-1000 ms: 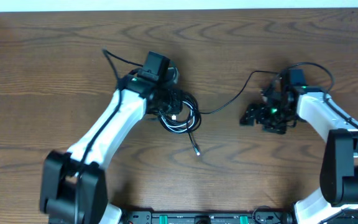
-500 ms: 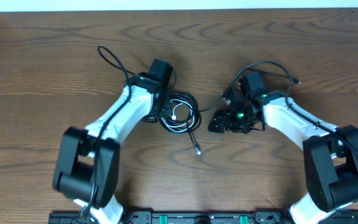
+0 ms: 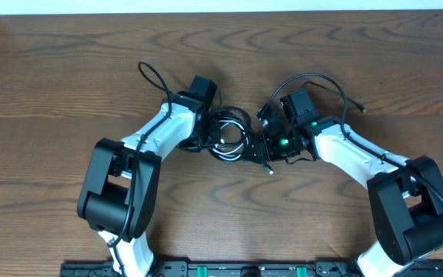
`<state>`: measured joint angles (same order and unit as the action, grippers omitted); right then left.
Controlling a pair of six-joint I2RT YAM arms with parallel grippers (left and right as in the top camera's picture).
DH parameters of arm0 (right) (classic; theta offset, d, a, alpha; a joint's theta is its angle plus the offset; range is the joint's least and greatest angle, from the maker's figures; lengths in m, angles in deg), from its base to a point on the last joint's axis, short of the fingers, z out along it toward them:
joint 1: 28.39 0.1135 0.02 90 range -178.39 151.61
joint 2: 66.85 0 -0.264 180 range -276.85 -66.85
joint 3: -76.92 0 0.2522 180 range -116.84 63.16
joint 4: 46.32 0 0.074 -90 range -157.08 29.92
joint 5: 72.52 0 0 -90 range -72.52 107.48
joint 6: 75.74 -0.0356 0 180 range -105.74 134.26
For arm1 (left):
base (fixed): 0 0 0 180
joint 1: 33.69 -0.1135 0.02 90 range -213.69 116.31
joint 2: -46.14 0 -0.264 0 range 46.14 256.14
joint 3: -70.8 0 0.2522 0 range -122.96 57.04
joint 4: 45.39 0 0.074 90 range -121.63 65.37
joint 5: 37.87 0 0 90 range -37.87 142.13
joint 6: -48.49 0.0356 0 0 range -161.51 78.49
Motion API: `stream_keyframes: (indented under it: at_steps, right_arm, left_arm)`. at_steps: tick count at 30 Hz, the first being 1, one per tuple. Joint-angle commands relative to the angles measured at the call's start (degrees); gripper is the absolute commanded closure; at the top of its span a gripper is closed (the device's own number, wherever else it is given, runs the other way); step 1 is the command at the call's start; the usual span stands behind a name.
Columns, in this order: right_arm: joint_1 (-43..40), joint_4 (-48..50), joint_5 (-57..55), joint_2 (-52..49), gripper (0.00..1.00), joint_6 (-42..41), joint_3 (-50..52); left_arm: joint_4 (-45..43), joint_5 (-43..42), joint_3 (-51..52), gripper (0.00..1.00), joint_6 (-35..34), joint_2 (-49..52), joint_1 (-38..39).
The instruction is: Untangle cables
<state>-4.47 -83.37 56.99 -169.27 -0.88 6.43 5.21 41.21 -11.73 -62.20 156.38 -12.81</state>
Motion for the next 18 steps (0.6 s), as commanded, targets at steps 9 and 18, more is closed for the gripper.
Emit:
stream_keyframes:
  at_steps: [9,18]
  right_arm:
    - [-1.7,-4.1,-4.0,-0.3,0.59,-0.1,0.2]
    - [1.0,-15.6,-7.0,-0.3,0.71,-0.1,0.3]
  left_arm:
    - [1.5,-14.6,1.1,0.89,11.0,2.6,0.5]
    - [1.0,-14.6,1.3,0.85,11.0,2.6,2.6]
